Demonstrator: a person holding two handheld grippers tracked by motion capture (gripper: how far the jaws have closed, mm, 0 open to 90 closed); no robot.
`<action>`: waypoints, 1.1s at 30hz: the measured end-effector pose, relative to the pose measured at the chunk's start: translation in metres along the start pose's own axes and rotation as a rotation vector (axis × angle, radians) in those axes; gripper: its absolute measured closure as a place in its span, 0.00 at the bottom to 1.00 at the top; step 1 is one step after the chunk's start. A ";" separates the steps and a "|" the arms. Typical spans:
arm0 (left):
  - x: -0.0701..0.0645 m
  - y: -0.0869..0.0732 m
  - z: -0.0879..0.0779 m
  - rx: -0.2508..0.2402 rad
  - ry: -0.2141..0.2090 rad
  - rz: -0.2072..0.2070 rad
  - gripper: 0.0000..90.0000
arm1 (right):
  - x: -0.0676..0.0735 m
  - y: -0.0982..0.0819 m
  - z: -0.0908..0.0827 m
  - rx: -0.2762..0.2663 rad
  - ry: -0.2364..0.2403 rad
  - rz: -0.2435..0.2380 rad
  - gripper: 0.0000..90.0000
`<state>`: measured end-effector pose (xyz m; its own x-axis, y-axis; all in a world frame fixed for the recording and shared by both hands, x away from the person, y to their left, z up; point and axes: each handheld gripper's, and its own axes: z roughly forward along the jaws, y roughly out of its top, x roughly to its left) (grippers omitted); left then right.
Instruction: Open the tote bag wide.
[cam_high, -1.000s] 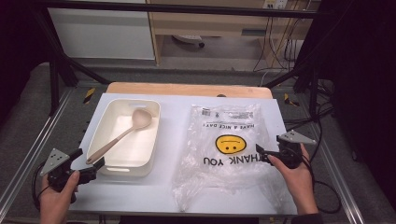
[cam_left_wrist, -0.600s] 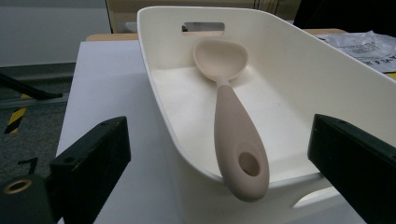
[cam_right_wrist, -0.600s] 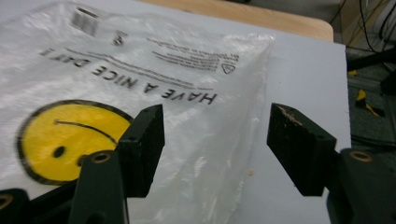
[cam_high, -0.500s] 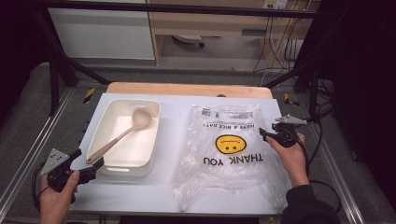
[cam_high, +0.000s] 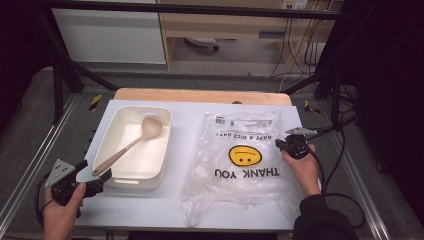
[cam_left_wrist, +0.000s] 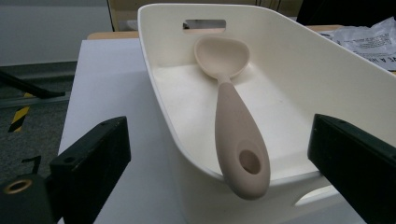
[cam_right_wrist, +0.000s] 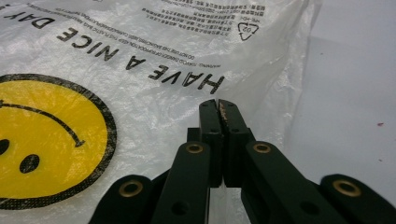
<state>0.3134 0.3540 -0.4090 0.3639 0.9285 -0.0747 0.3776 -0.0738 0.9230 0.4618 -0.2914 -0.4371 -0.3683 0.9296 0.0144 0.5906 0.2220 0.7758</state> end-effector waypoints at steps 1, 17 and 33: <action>0.000 0.000 0.000 -0.003 0.000 0.001 0.06 | 0.000 0.000 0.000 0.000 0.000 0.000 1.00; 0.000 0.001 -0.001 -0.011 0.003 -0.001 0.06 | -0.023 -0.019 -0.009 -0.080 -0.143 0.185 1.00; 0.000 0.001 0.000 -0.008 0.001 0.002 0.06 | -0.025 -0.024 -0.024 -0.095 -0.176 0.202 0.77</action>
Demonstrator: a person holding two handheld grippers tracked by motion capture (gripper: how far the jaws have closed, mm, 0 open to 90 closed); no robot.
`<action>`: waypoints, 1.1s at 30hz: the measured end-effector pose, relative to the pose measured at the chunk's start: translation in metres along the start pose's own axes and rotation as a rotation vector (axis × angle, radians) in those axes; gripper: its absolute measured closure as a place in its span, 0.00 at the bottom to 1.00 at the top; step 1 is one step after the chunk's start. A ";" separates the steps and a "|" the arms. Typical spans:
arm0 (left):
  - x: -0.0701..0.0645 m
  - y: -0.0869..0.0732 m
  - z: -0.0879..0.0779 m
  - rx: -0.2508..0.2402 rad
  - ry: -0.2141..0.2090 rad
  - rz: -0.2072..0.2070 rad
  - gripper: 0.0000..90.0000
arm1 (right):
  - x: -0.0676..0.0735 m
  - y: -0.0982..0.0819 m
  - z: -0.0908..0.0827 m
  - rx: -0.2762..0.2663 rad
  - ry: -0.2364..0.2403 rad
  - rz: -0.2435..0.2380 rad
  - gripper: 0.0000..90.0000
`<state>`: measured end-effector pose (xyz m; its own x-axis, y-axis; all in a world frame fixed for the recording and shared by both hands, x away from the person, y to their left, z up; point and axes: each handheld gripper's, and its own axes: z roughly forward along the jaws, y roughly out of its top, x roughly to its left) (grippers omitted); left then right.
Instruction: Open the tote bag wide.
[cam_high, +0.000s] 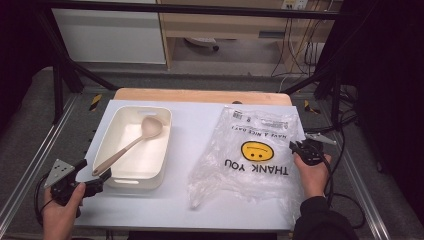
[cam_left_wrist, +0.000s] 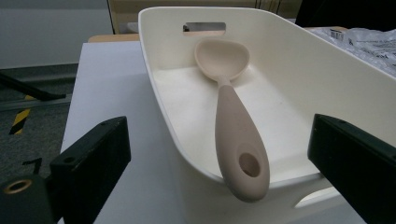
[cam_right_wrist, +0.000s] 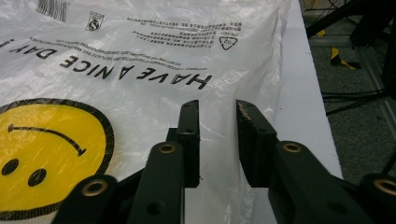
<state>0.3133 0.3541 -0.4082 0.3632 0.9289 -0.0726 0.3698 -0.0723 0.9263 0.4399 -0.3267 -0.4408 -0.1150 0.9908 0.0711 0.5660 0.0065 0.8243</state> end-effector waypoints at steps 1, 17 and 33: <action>0.000 0.000 0.000 0.000 0.000 0.000 0.06 | 0.000 0.000 0.000 0.000 0.000 0.000 0.77; 0.000 0.000 0.000 -0.002 0.007 0.000 0.06 | 0.052 0.004 -0.062 -0.027 0.152 -0.185 0.14; 0.000 0.000 -0.001 -0.001 0.011 0.004 0.06 | 0.134 -0.030 -0.070 0.109 0.372 -0.360 0.09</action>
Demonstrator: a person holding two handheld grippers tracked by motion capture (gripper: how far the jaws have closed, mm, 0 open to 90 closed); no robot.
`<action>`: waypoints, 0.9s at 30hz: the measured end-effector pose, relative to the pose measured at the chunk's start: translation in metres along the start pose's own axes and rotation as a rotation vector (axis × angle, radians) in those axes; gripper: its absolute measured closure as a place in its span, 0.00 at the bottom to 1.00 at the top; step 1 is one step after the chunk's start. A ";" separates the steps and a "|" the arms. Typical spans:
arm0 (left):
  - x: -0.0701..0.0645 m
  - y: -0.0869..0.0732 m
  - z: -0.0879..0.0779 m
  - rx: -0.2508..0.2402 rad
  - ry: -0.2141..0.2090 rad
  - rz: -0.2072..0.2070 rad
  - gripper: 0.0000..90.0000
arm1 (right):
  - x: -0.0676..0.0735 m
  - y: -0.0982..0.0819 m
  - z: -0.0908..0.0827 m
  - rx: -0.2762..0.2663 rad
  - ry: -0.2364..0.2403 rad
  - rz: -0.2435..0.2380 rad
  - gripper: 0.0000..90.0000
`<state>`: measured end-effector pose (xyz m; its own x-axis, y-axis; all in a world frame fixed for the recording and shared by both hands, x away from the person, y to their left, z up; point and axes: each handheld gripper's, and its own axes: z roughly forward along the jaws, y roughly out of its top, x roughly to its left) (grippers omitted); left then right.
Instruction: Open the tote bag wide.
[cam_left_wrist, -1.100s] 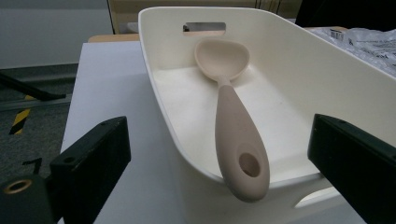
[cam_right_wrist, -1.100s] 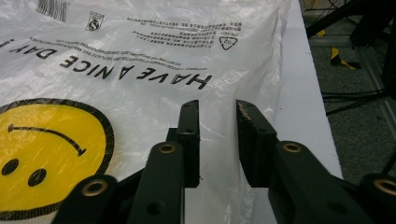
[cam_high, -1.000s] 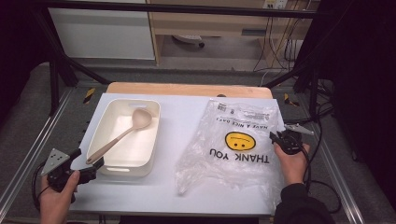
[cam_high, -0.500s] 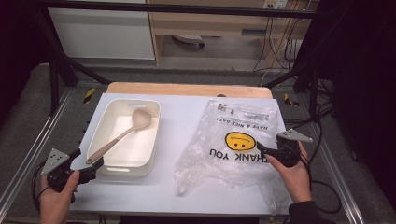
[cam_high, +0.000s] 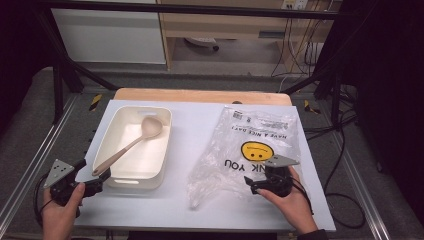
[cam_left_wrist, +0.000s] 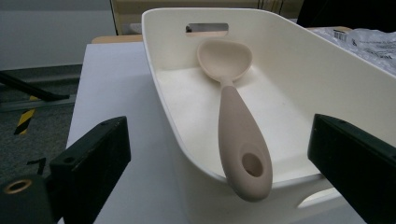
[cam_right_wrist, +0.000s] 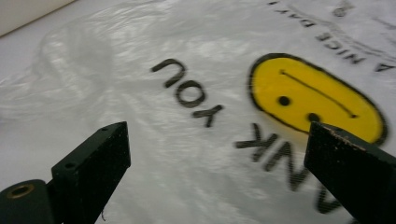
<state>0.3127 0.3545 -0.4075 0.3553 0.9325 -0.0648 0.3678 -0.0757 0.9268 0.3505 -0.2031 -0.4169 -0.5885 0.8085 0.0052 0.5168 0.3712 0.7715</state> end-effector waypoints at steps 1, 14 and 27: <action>0.000 0.000 0.000 0.000 -0.001 0.000 0.06 | 0.006 0.000 0.003 0.008 0.016 -0.014 0.09; 0.000 0.000 0.000 0.003 0.000 0.000 0.06 | 0.049 0.003 0.028 0.089 0.102 -0.139 0.13; 0.000 -0.001 0.001 0.008 -0.004 0.004 0.06 | 0.058 0.010 0.049 0.166 0.063 -0.264 0.38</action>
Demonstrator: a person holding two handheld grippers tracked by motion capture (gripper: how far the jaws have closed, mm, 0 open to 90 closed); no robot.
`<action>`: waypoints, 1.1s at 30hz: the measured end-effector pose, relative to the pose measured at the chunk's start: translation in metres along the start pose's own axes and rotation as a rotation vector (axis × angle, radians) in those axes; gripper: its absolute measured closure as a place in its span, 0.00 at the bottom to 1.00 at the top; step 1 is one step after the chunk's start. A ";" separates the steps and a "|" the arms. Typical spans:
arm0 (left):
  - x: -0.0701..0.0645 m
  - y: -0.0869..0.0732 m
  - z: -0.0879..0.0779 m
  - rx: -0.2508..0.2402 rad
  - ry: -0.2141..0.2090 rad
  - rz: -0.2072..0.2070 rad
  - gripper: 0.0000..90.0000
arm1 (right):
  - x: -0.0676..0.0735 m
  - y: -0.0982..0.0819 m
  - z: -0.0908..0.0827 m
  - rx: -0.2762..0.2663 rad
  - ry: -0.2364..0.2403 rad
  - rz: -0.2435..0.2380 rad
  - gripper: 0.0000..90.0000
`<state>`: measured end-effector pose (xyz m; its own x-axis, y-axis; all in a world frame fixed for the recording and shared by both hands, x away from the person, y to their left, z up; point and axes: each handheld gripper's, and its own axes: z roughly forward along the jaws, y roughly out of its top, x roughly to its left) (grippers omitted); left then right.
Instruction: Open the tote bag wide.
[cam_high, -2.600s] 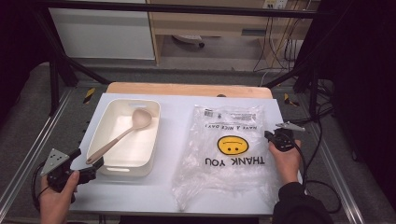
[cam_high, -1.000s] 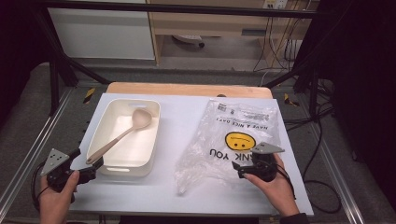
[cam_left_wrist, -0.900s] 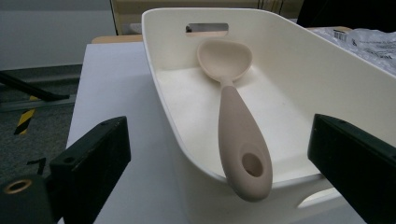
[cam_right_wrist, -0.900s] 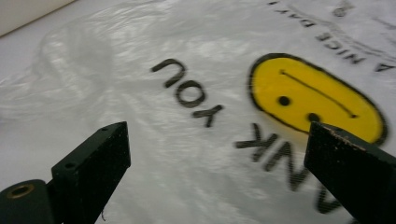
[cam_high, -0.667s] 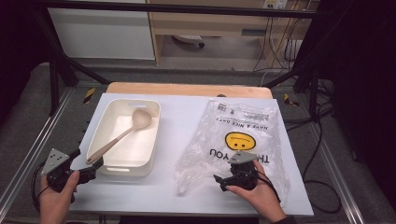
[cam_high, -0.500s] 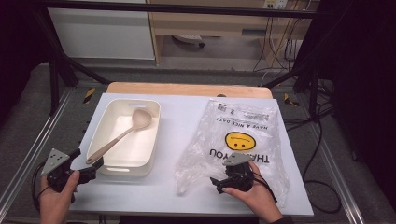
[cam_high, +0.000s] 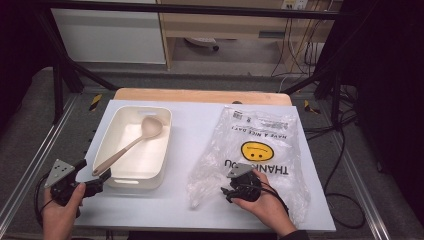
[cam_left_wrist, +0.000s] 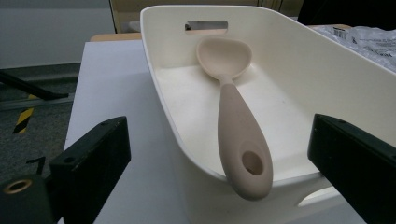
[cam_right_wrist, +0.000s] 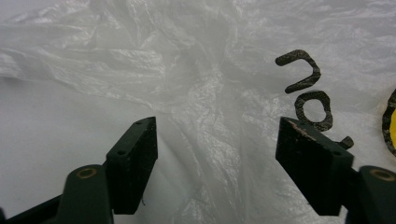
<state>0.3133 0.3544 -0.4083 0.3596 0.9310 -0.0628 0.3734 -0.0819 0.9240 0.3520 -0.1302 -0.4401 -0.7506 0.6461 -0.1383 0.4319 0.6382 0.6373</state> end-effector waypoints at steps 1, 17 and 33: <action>0.000 0.000 0.000 0.000 0.001 0.001 0.06 | 0.000 0.000 0.000 0.000 0.000 0.000 0.38; 0.000 0.000 -0.001 -0.004 0.004 0.001 0.06 | -0.007 0.014 0.008 -0.044 0.052 0.053 1.00; 0.002 0.000 -0.001 -0.007 0.005 -0.005 0.06 | -0.021 0.054 0.041 -0.077 0.044 0.162 1.00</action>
<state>0.3127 0.3564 -0.4077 0.3537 0.9331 -0.0654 0.3692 -0.0750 0.9263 0.4113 -0.0924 -0.4341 -0.6961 0.7179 0.0029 0.5106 0.4922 0.7050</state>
